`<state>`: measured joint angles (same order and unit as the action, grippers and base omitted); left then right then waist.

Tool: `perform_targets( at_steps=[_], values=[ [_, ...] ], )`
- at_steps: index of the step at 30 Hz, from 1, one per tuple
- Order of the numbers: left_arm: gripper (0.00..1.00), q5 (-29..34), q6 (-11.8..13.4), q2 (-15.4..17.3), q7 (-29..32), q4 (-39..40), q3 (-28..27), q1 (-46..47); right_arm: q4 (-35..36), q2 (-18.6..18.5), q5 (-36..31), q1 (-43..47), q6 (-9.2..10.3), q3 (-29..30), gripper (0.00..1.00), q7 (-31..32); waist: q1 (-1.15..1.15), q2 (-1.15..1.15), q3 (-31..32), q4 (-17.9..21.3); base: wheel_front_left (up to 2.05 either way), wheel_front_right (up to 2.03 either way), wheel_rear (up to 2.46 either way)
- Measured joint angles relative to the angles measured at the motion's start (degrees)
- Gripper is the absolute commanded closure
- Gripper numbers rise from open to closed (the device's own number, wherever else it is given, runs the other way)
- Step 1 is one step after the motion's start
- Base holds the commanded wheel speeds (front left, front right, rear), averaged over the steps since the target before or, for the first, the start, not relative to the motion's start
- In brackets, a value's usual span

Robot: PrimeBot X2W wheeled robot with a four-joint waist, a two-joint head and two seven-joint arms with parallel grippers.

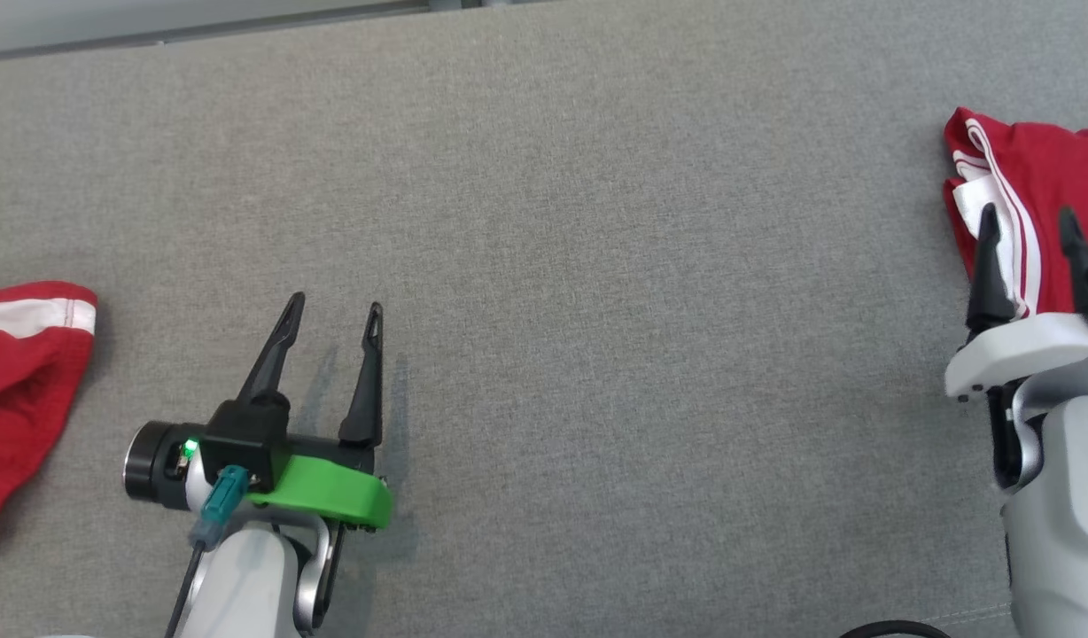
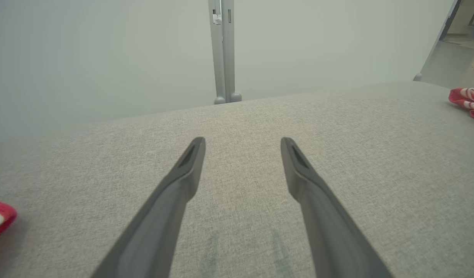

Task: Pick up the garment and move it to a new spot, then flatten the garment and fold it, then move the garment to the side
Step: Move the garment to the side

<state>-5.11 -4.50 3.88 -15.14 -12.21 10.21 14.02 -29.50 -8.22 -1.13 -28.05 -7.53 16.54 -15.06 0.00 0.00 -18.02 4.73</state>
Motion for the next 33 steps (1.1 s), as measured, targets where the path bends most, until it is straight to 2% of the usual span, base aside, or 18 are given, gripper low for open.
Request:
perform_targets(
  at_steps=[8, 19, 33],
  values=[
    [0.00, -1.2, 1.0, -0.5, 0.0, -3.7, -6.4, -3.0, 2.7, 2.6, 5.5, 7.8, 0.00, -7.2, 0.00, 0.0, 0.00, 0.00, 6.2, -1.3, 0.00, 0.00, 0.00],
    [0.00, -1.1, 0.9, -0.8, 0.0, -7.5, -9.7, -6.7, 3.8, 4.8, 7.4, 13.0, 0.00, -15.9, 0.00, 0.0, 0.00, 0.00, 12.9, -3.4, 0.00, 0.00, 0.00],
    [0.00, -1.3, 1.8, -1.0, 0.0, -10.1, -10.0, -10.8, 6.9, 5.3, 8.0, 18.6, 0.00, -17.6, 0.00, 0.0, 0.00, 0.00, 19.0, -5.5, 0.00, 0.00, 0.00]
  ],
)
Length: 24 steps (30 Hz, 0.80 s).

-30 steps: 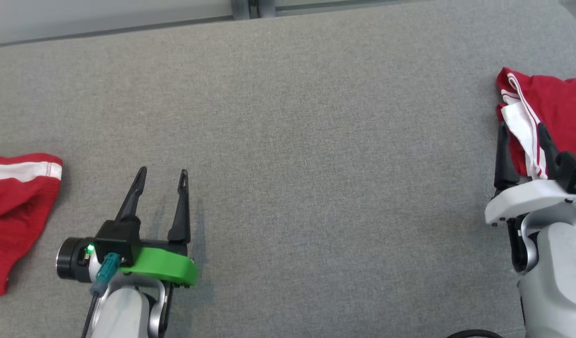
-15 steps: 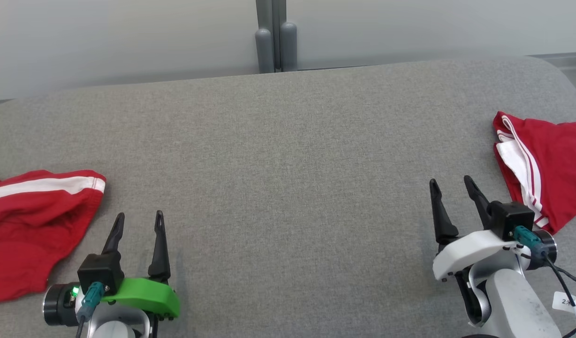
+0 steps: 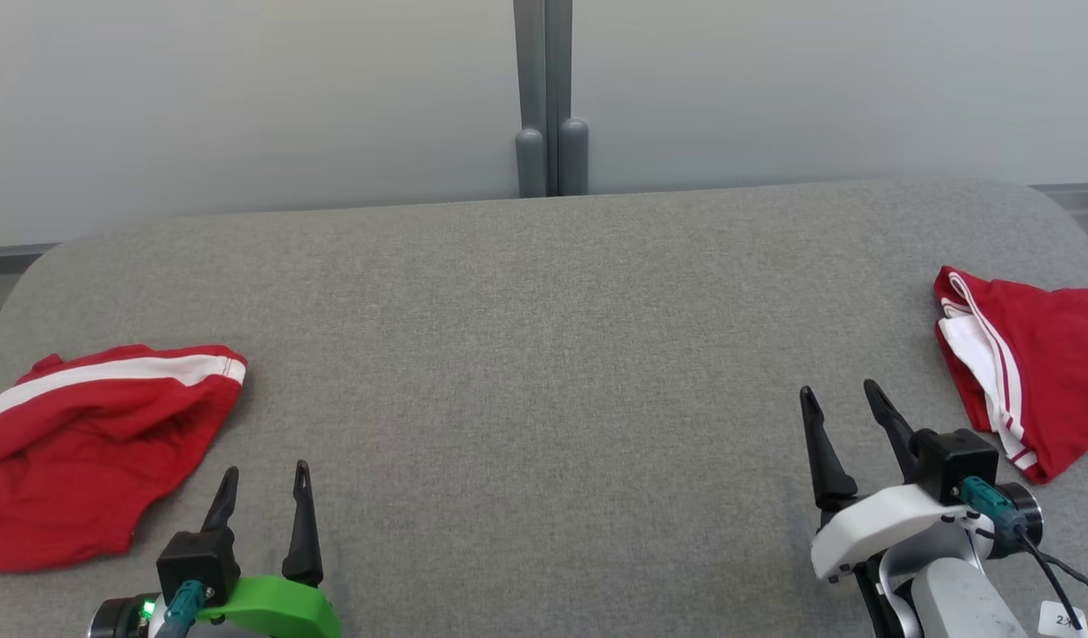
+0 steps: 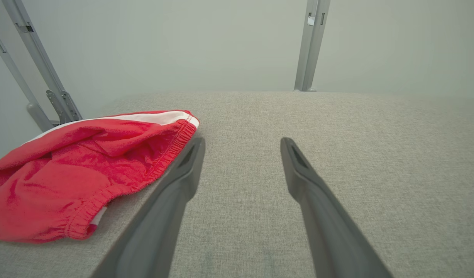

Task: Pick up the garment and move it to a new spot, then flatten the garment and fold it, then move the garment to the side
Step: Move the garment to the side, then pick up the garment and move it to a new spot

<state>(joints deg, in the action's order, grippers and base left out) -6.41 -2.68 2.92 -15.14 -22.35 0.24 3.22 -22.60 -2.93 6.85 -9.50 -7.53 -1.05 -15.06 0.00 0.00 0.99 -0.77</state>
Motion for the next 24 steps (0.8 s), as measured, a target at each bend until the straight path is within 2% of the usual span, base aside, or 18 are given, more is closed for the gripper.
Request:
perform_targets(
  at_steps=[24],
  values=[
    [0.00, -0.7, 0.3, 0.0, 0.0, 0.7, 0.9, -1.4, 0.9, 0.0, 1.6, 2.2, 0.00, -0.9, 0.00, 0.0, 0.00, 0.00, 0.3, -0.7, 0.00, 0.00, 0.00]
  ],
)
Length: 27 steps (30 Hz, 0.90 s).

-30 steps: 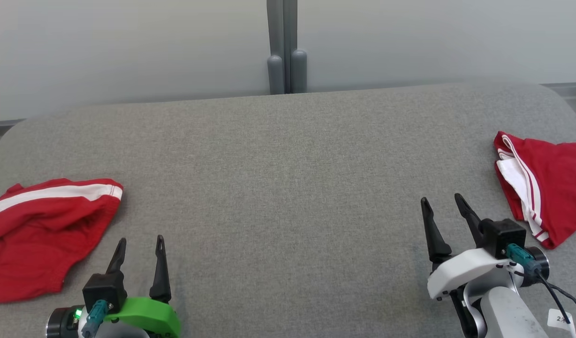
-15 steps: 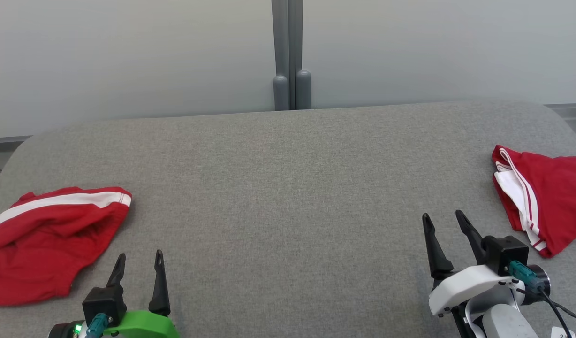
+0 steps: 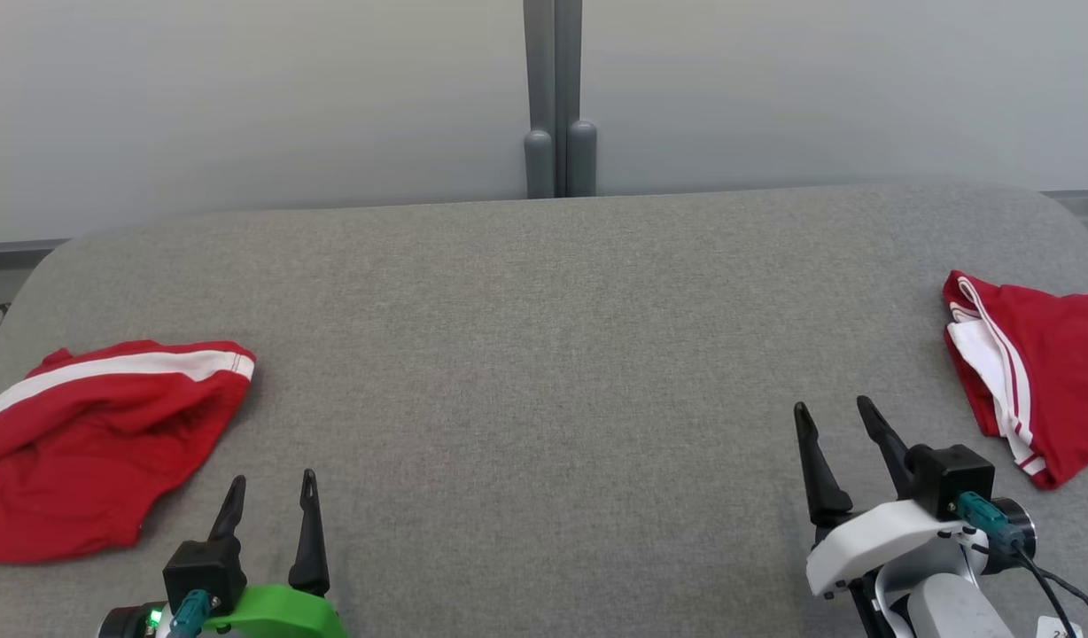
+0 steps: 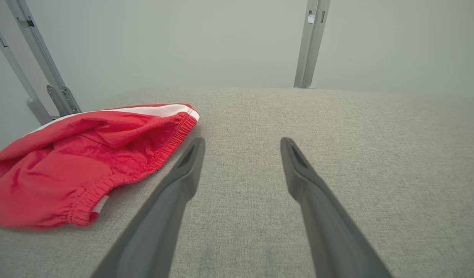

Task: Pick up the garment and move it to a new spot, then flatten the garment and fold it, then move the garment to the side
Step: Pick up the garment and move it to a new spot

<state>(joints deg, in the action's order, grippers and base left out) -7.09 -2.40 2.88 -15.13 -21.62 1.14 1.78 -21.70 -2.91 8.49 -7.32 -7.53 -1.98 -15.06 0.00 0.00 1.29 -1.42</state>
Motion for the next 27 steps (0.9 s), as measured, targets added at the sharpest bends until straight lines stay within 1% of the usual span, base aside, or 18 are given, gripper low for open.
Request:
perform_targets(
  at_steps=[6, 11, 18, 27],
  values=[
    [0.00, 0.0, 0.3, 0.0, 0.0, -0.2, 0.0, 0.0, 0.1, 0.0, 0.2, 0.0, 0.00, -1.4, 0.00, 0.0, 0.00, 0.00, -0.4, -2.1, 0.00, 0.00, 0.00],
    [0.00, 0.0, 0.3, 0.0, 0.0, -0.7, 0.0, 0.2, 0.2, 0.0, 0.2, 0.0, 0.00, -2.3, 0.00, 0.0, 0.00, 0.00, -0.8, -5.4, 0.00, 0.00, 0.00],
    [0.00, 0.3, 0.3, 0.0, 0.0, -1.7, -1.1, -0.1, 0.2, 0.0, 0.6, 0.0, 0.00, -4.4, 0.00, 0.0, 0.00, 0.00, -1.2, -12.1, 0.00, 0.00, 0.00],
    [0.00, 0.2, 0.3, 0.0, 0.0, -2.8, -2.4, -1.6, 0.2, 0.1, 1.0, -0.1, 0.00, -6.9, 0.00, 0.0, 0.00, 0.00, -1.7, -22.3, 0.00, 0.00, 0.00]
  ],
)
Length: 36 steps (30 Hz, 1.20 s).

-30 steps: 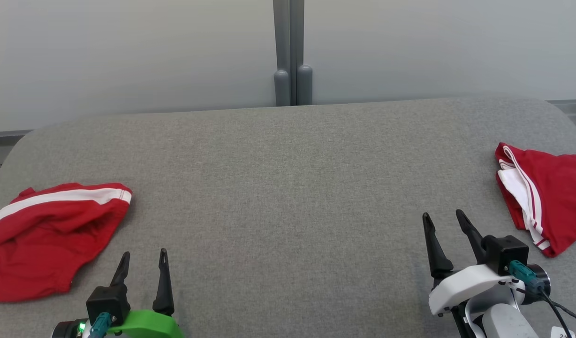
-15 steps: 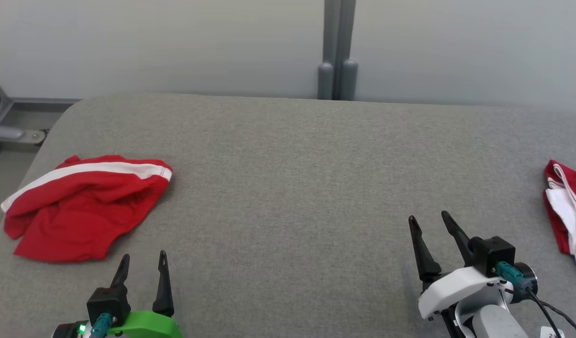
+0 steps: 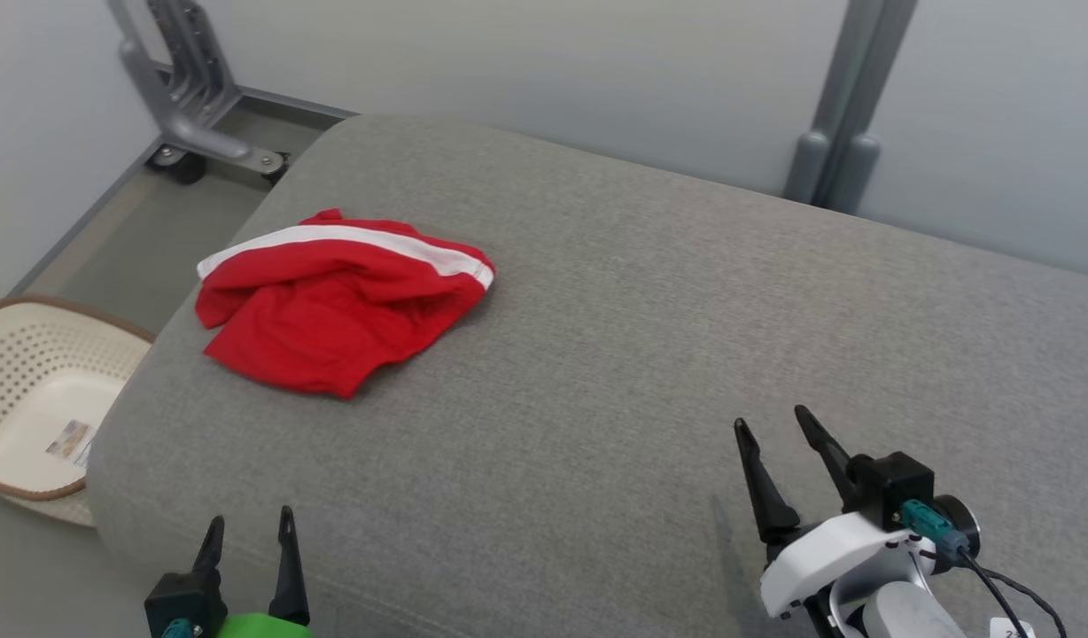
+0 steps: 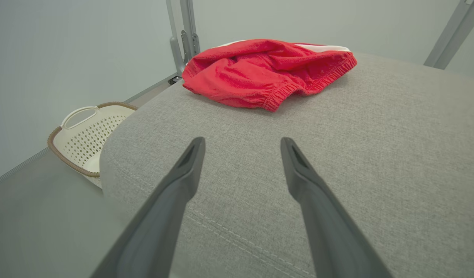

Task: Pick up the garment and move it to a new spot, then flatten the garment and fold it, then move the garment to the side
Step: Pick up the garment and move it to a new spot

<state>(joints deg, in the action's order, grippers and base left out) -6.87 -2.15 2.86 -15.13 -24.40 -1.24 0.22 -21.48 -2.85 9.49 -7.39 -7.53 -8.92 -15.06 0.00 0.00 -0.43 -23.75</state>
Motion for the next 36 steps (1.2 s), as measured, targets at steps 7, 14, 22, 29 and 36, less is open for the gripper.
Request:
perform_targets(
  at_steps=[7, 14, 22, 29, 36],
  values=[
    [0.00, -2.1, 0.7, 0.0, 0.0, 1.1, -1.8, -1.8, -1.0, 0.1, 0.3, -2.1, 0.00, -2.9, 0.00, 0.0, 0.00, 0.00, -0.7, -5.6, 0.00, 0.00, 0.00],
    [0.00, -4.2, -1.4, 0.0, 0.0, -0.1, -1.5, -1.8, -1.2, 0.1, 0.1, -1.9, 0.00, -1.8, 0.00, 0.0, 0.00, 0.00, -1.4, -6.4, 0.00, 0.00, 0.00],
    [0.00, -6.2, -4.4, 1.7, 0.0, -4.7, -5.0, 6.2, -0.6, -0.3, -3.2, -1.9, 0.00, -0.7, 0.00, 0.0, 0.00, 0.00, -2.6, -3.5, 0.00, 0.00, 0.00],
    [0.00, -9.0, -5.2, 6.8, 0.0, -15.0, -5.9, 21.3, 1.8, -3.3, -4.7, -5.5, 0.00, 0.5, 0.00, 0.0, 0.00, 0.00, -8.2, 0.9, 0.00, 0.00, 0.00],
    [0.00, -14.3, -5.2, 10.7, 0.2, -25.9, -2.5, 30.1, 3.6, -4.4, -6.3, -8.1, 0.00, 1.3, 0.00, 0.0, 0.00, 0.00, -13.2, 6.3, 0.00, 0.00, 0.00]
  ],
)
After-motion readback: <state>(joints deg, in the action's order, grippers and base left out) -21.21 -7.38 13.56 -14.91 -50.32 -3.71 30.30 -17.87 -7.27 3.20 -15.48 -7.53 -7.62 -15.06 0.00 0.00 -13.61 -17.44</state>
